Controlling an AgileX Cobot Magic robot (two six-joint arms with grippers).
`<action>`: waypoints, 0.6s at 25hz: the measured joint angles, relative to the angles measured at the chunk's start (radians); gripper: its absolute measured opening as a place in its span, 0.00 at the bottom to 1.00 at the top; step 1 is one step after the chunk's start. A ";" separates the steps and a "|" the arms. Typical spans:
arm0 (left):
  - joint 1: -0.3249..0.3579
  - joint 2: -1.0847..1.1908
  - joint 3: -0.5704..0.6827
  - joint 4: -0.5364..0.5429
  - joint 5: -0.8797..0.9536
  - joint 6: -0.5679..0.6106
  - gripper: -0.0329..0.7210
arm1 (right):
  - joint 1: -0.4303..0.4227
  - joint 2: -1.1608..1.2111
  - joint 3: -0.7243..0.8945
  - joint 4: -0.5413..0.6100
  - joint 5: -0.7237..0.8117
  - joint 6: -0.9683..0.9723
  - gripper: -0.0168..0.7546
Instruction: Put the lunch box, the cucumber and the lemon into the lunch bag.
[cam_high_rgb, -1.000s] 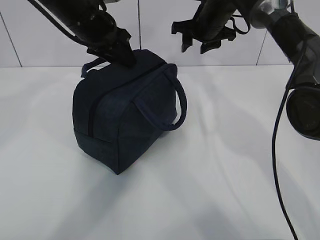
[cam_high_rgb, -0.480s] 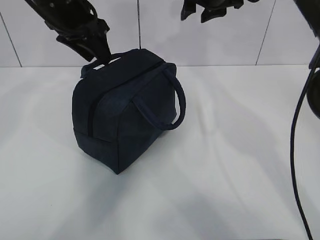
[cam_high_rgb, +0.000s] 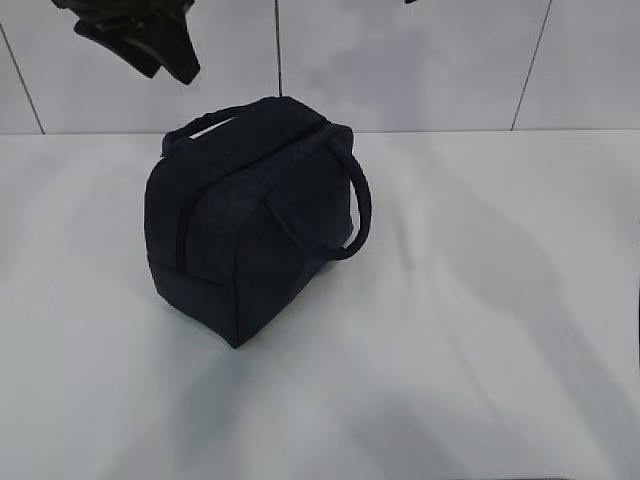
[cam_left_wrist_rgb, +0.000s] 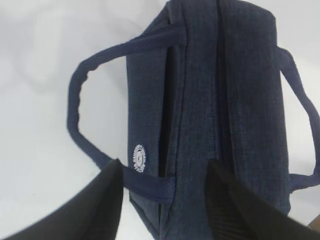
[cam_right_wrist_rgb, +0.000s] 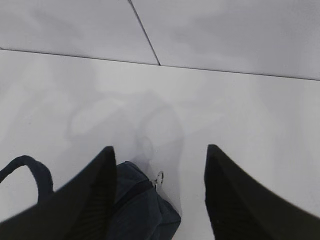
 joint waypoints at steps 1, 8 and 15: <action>0.000 -0.009 0.000 0.004 0.002 -0.005 0.54 | 0.000 -0.024 0.028 0.003 0.000 -0.007 0.57; 0.000 -0.099 0.000 0.019 0.008 -0.032 0.49 | 0.000 -0.254 0.344 -0.002 0.000 -0.078 0.57; 0.000 -0.231 0.015 0.025 0.014 -0.046 0.47 | 0.000 -0.536 0.723 -0.082 0.000 -0.090 0.57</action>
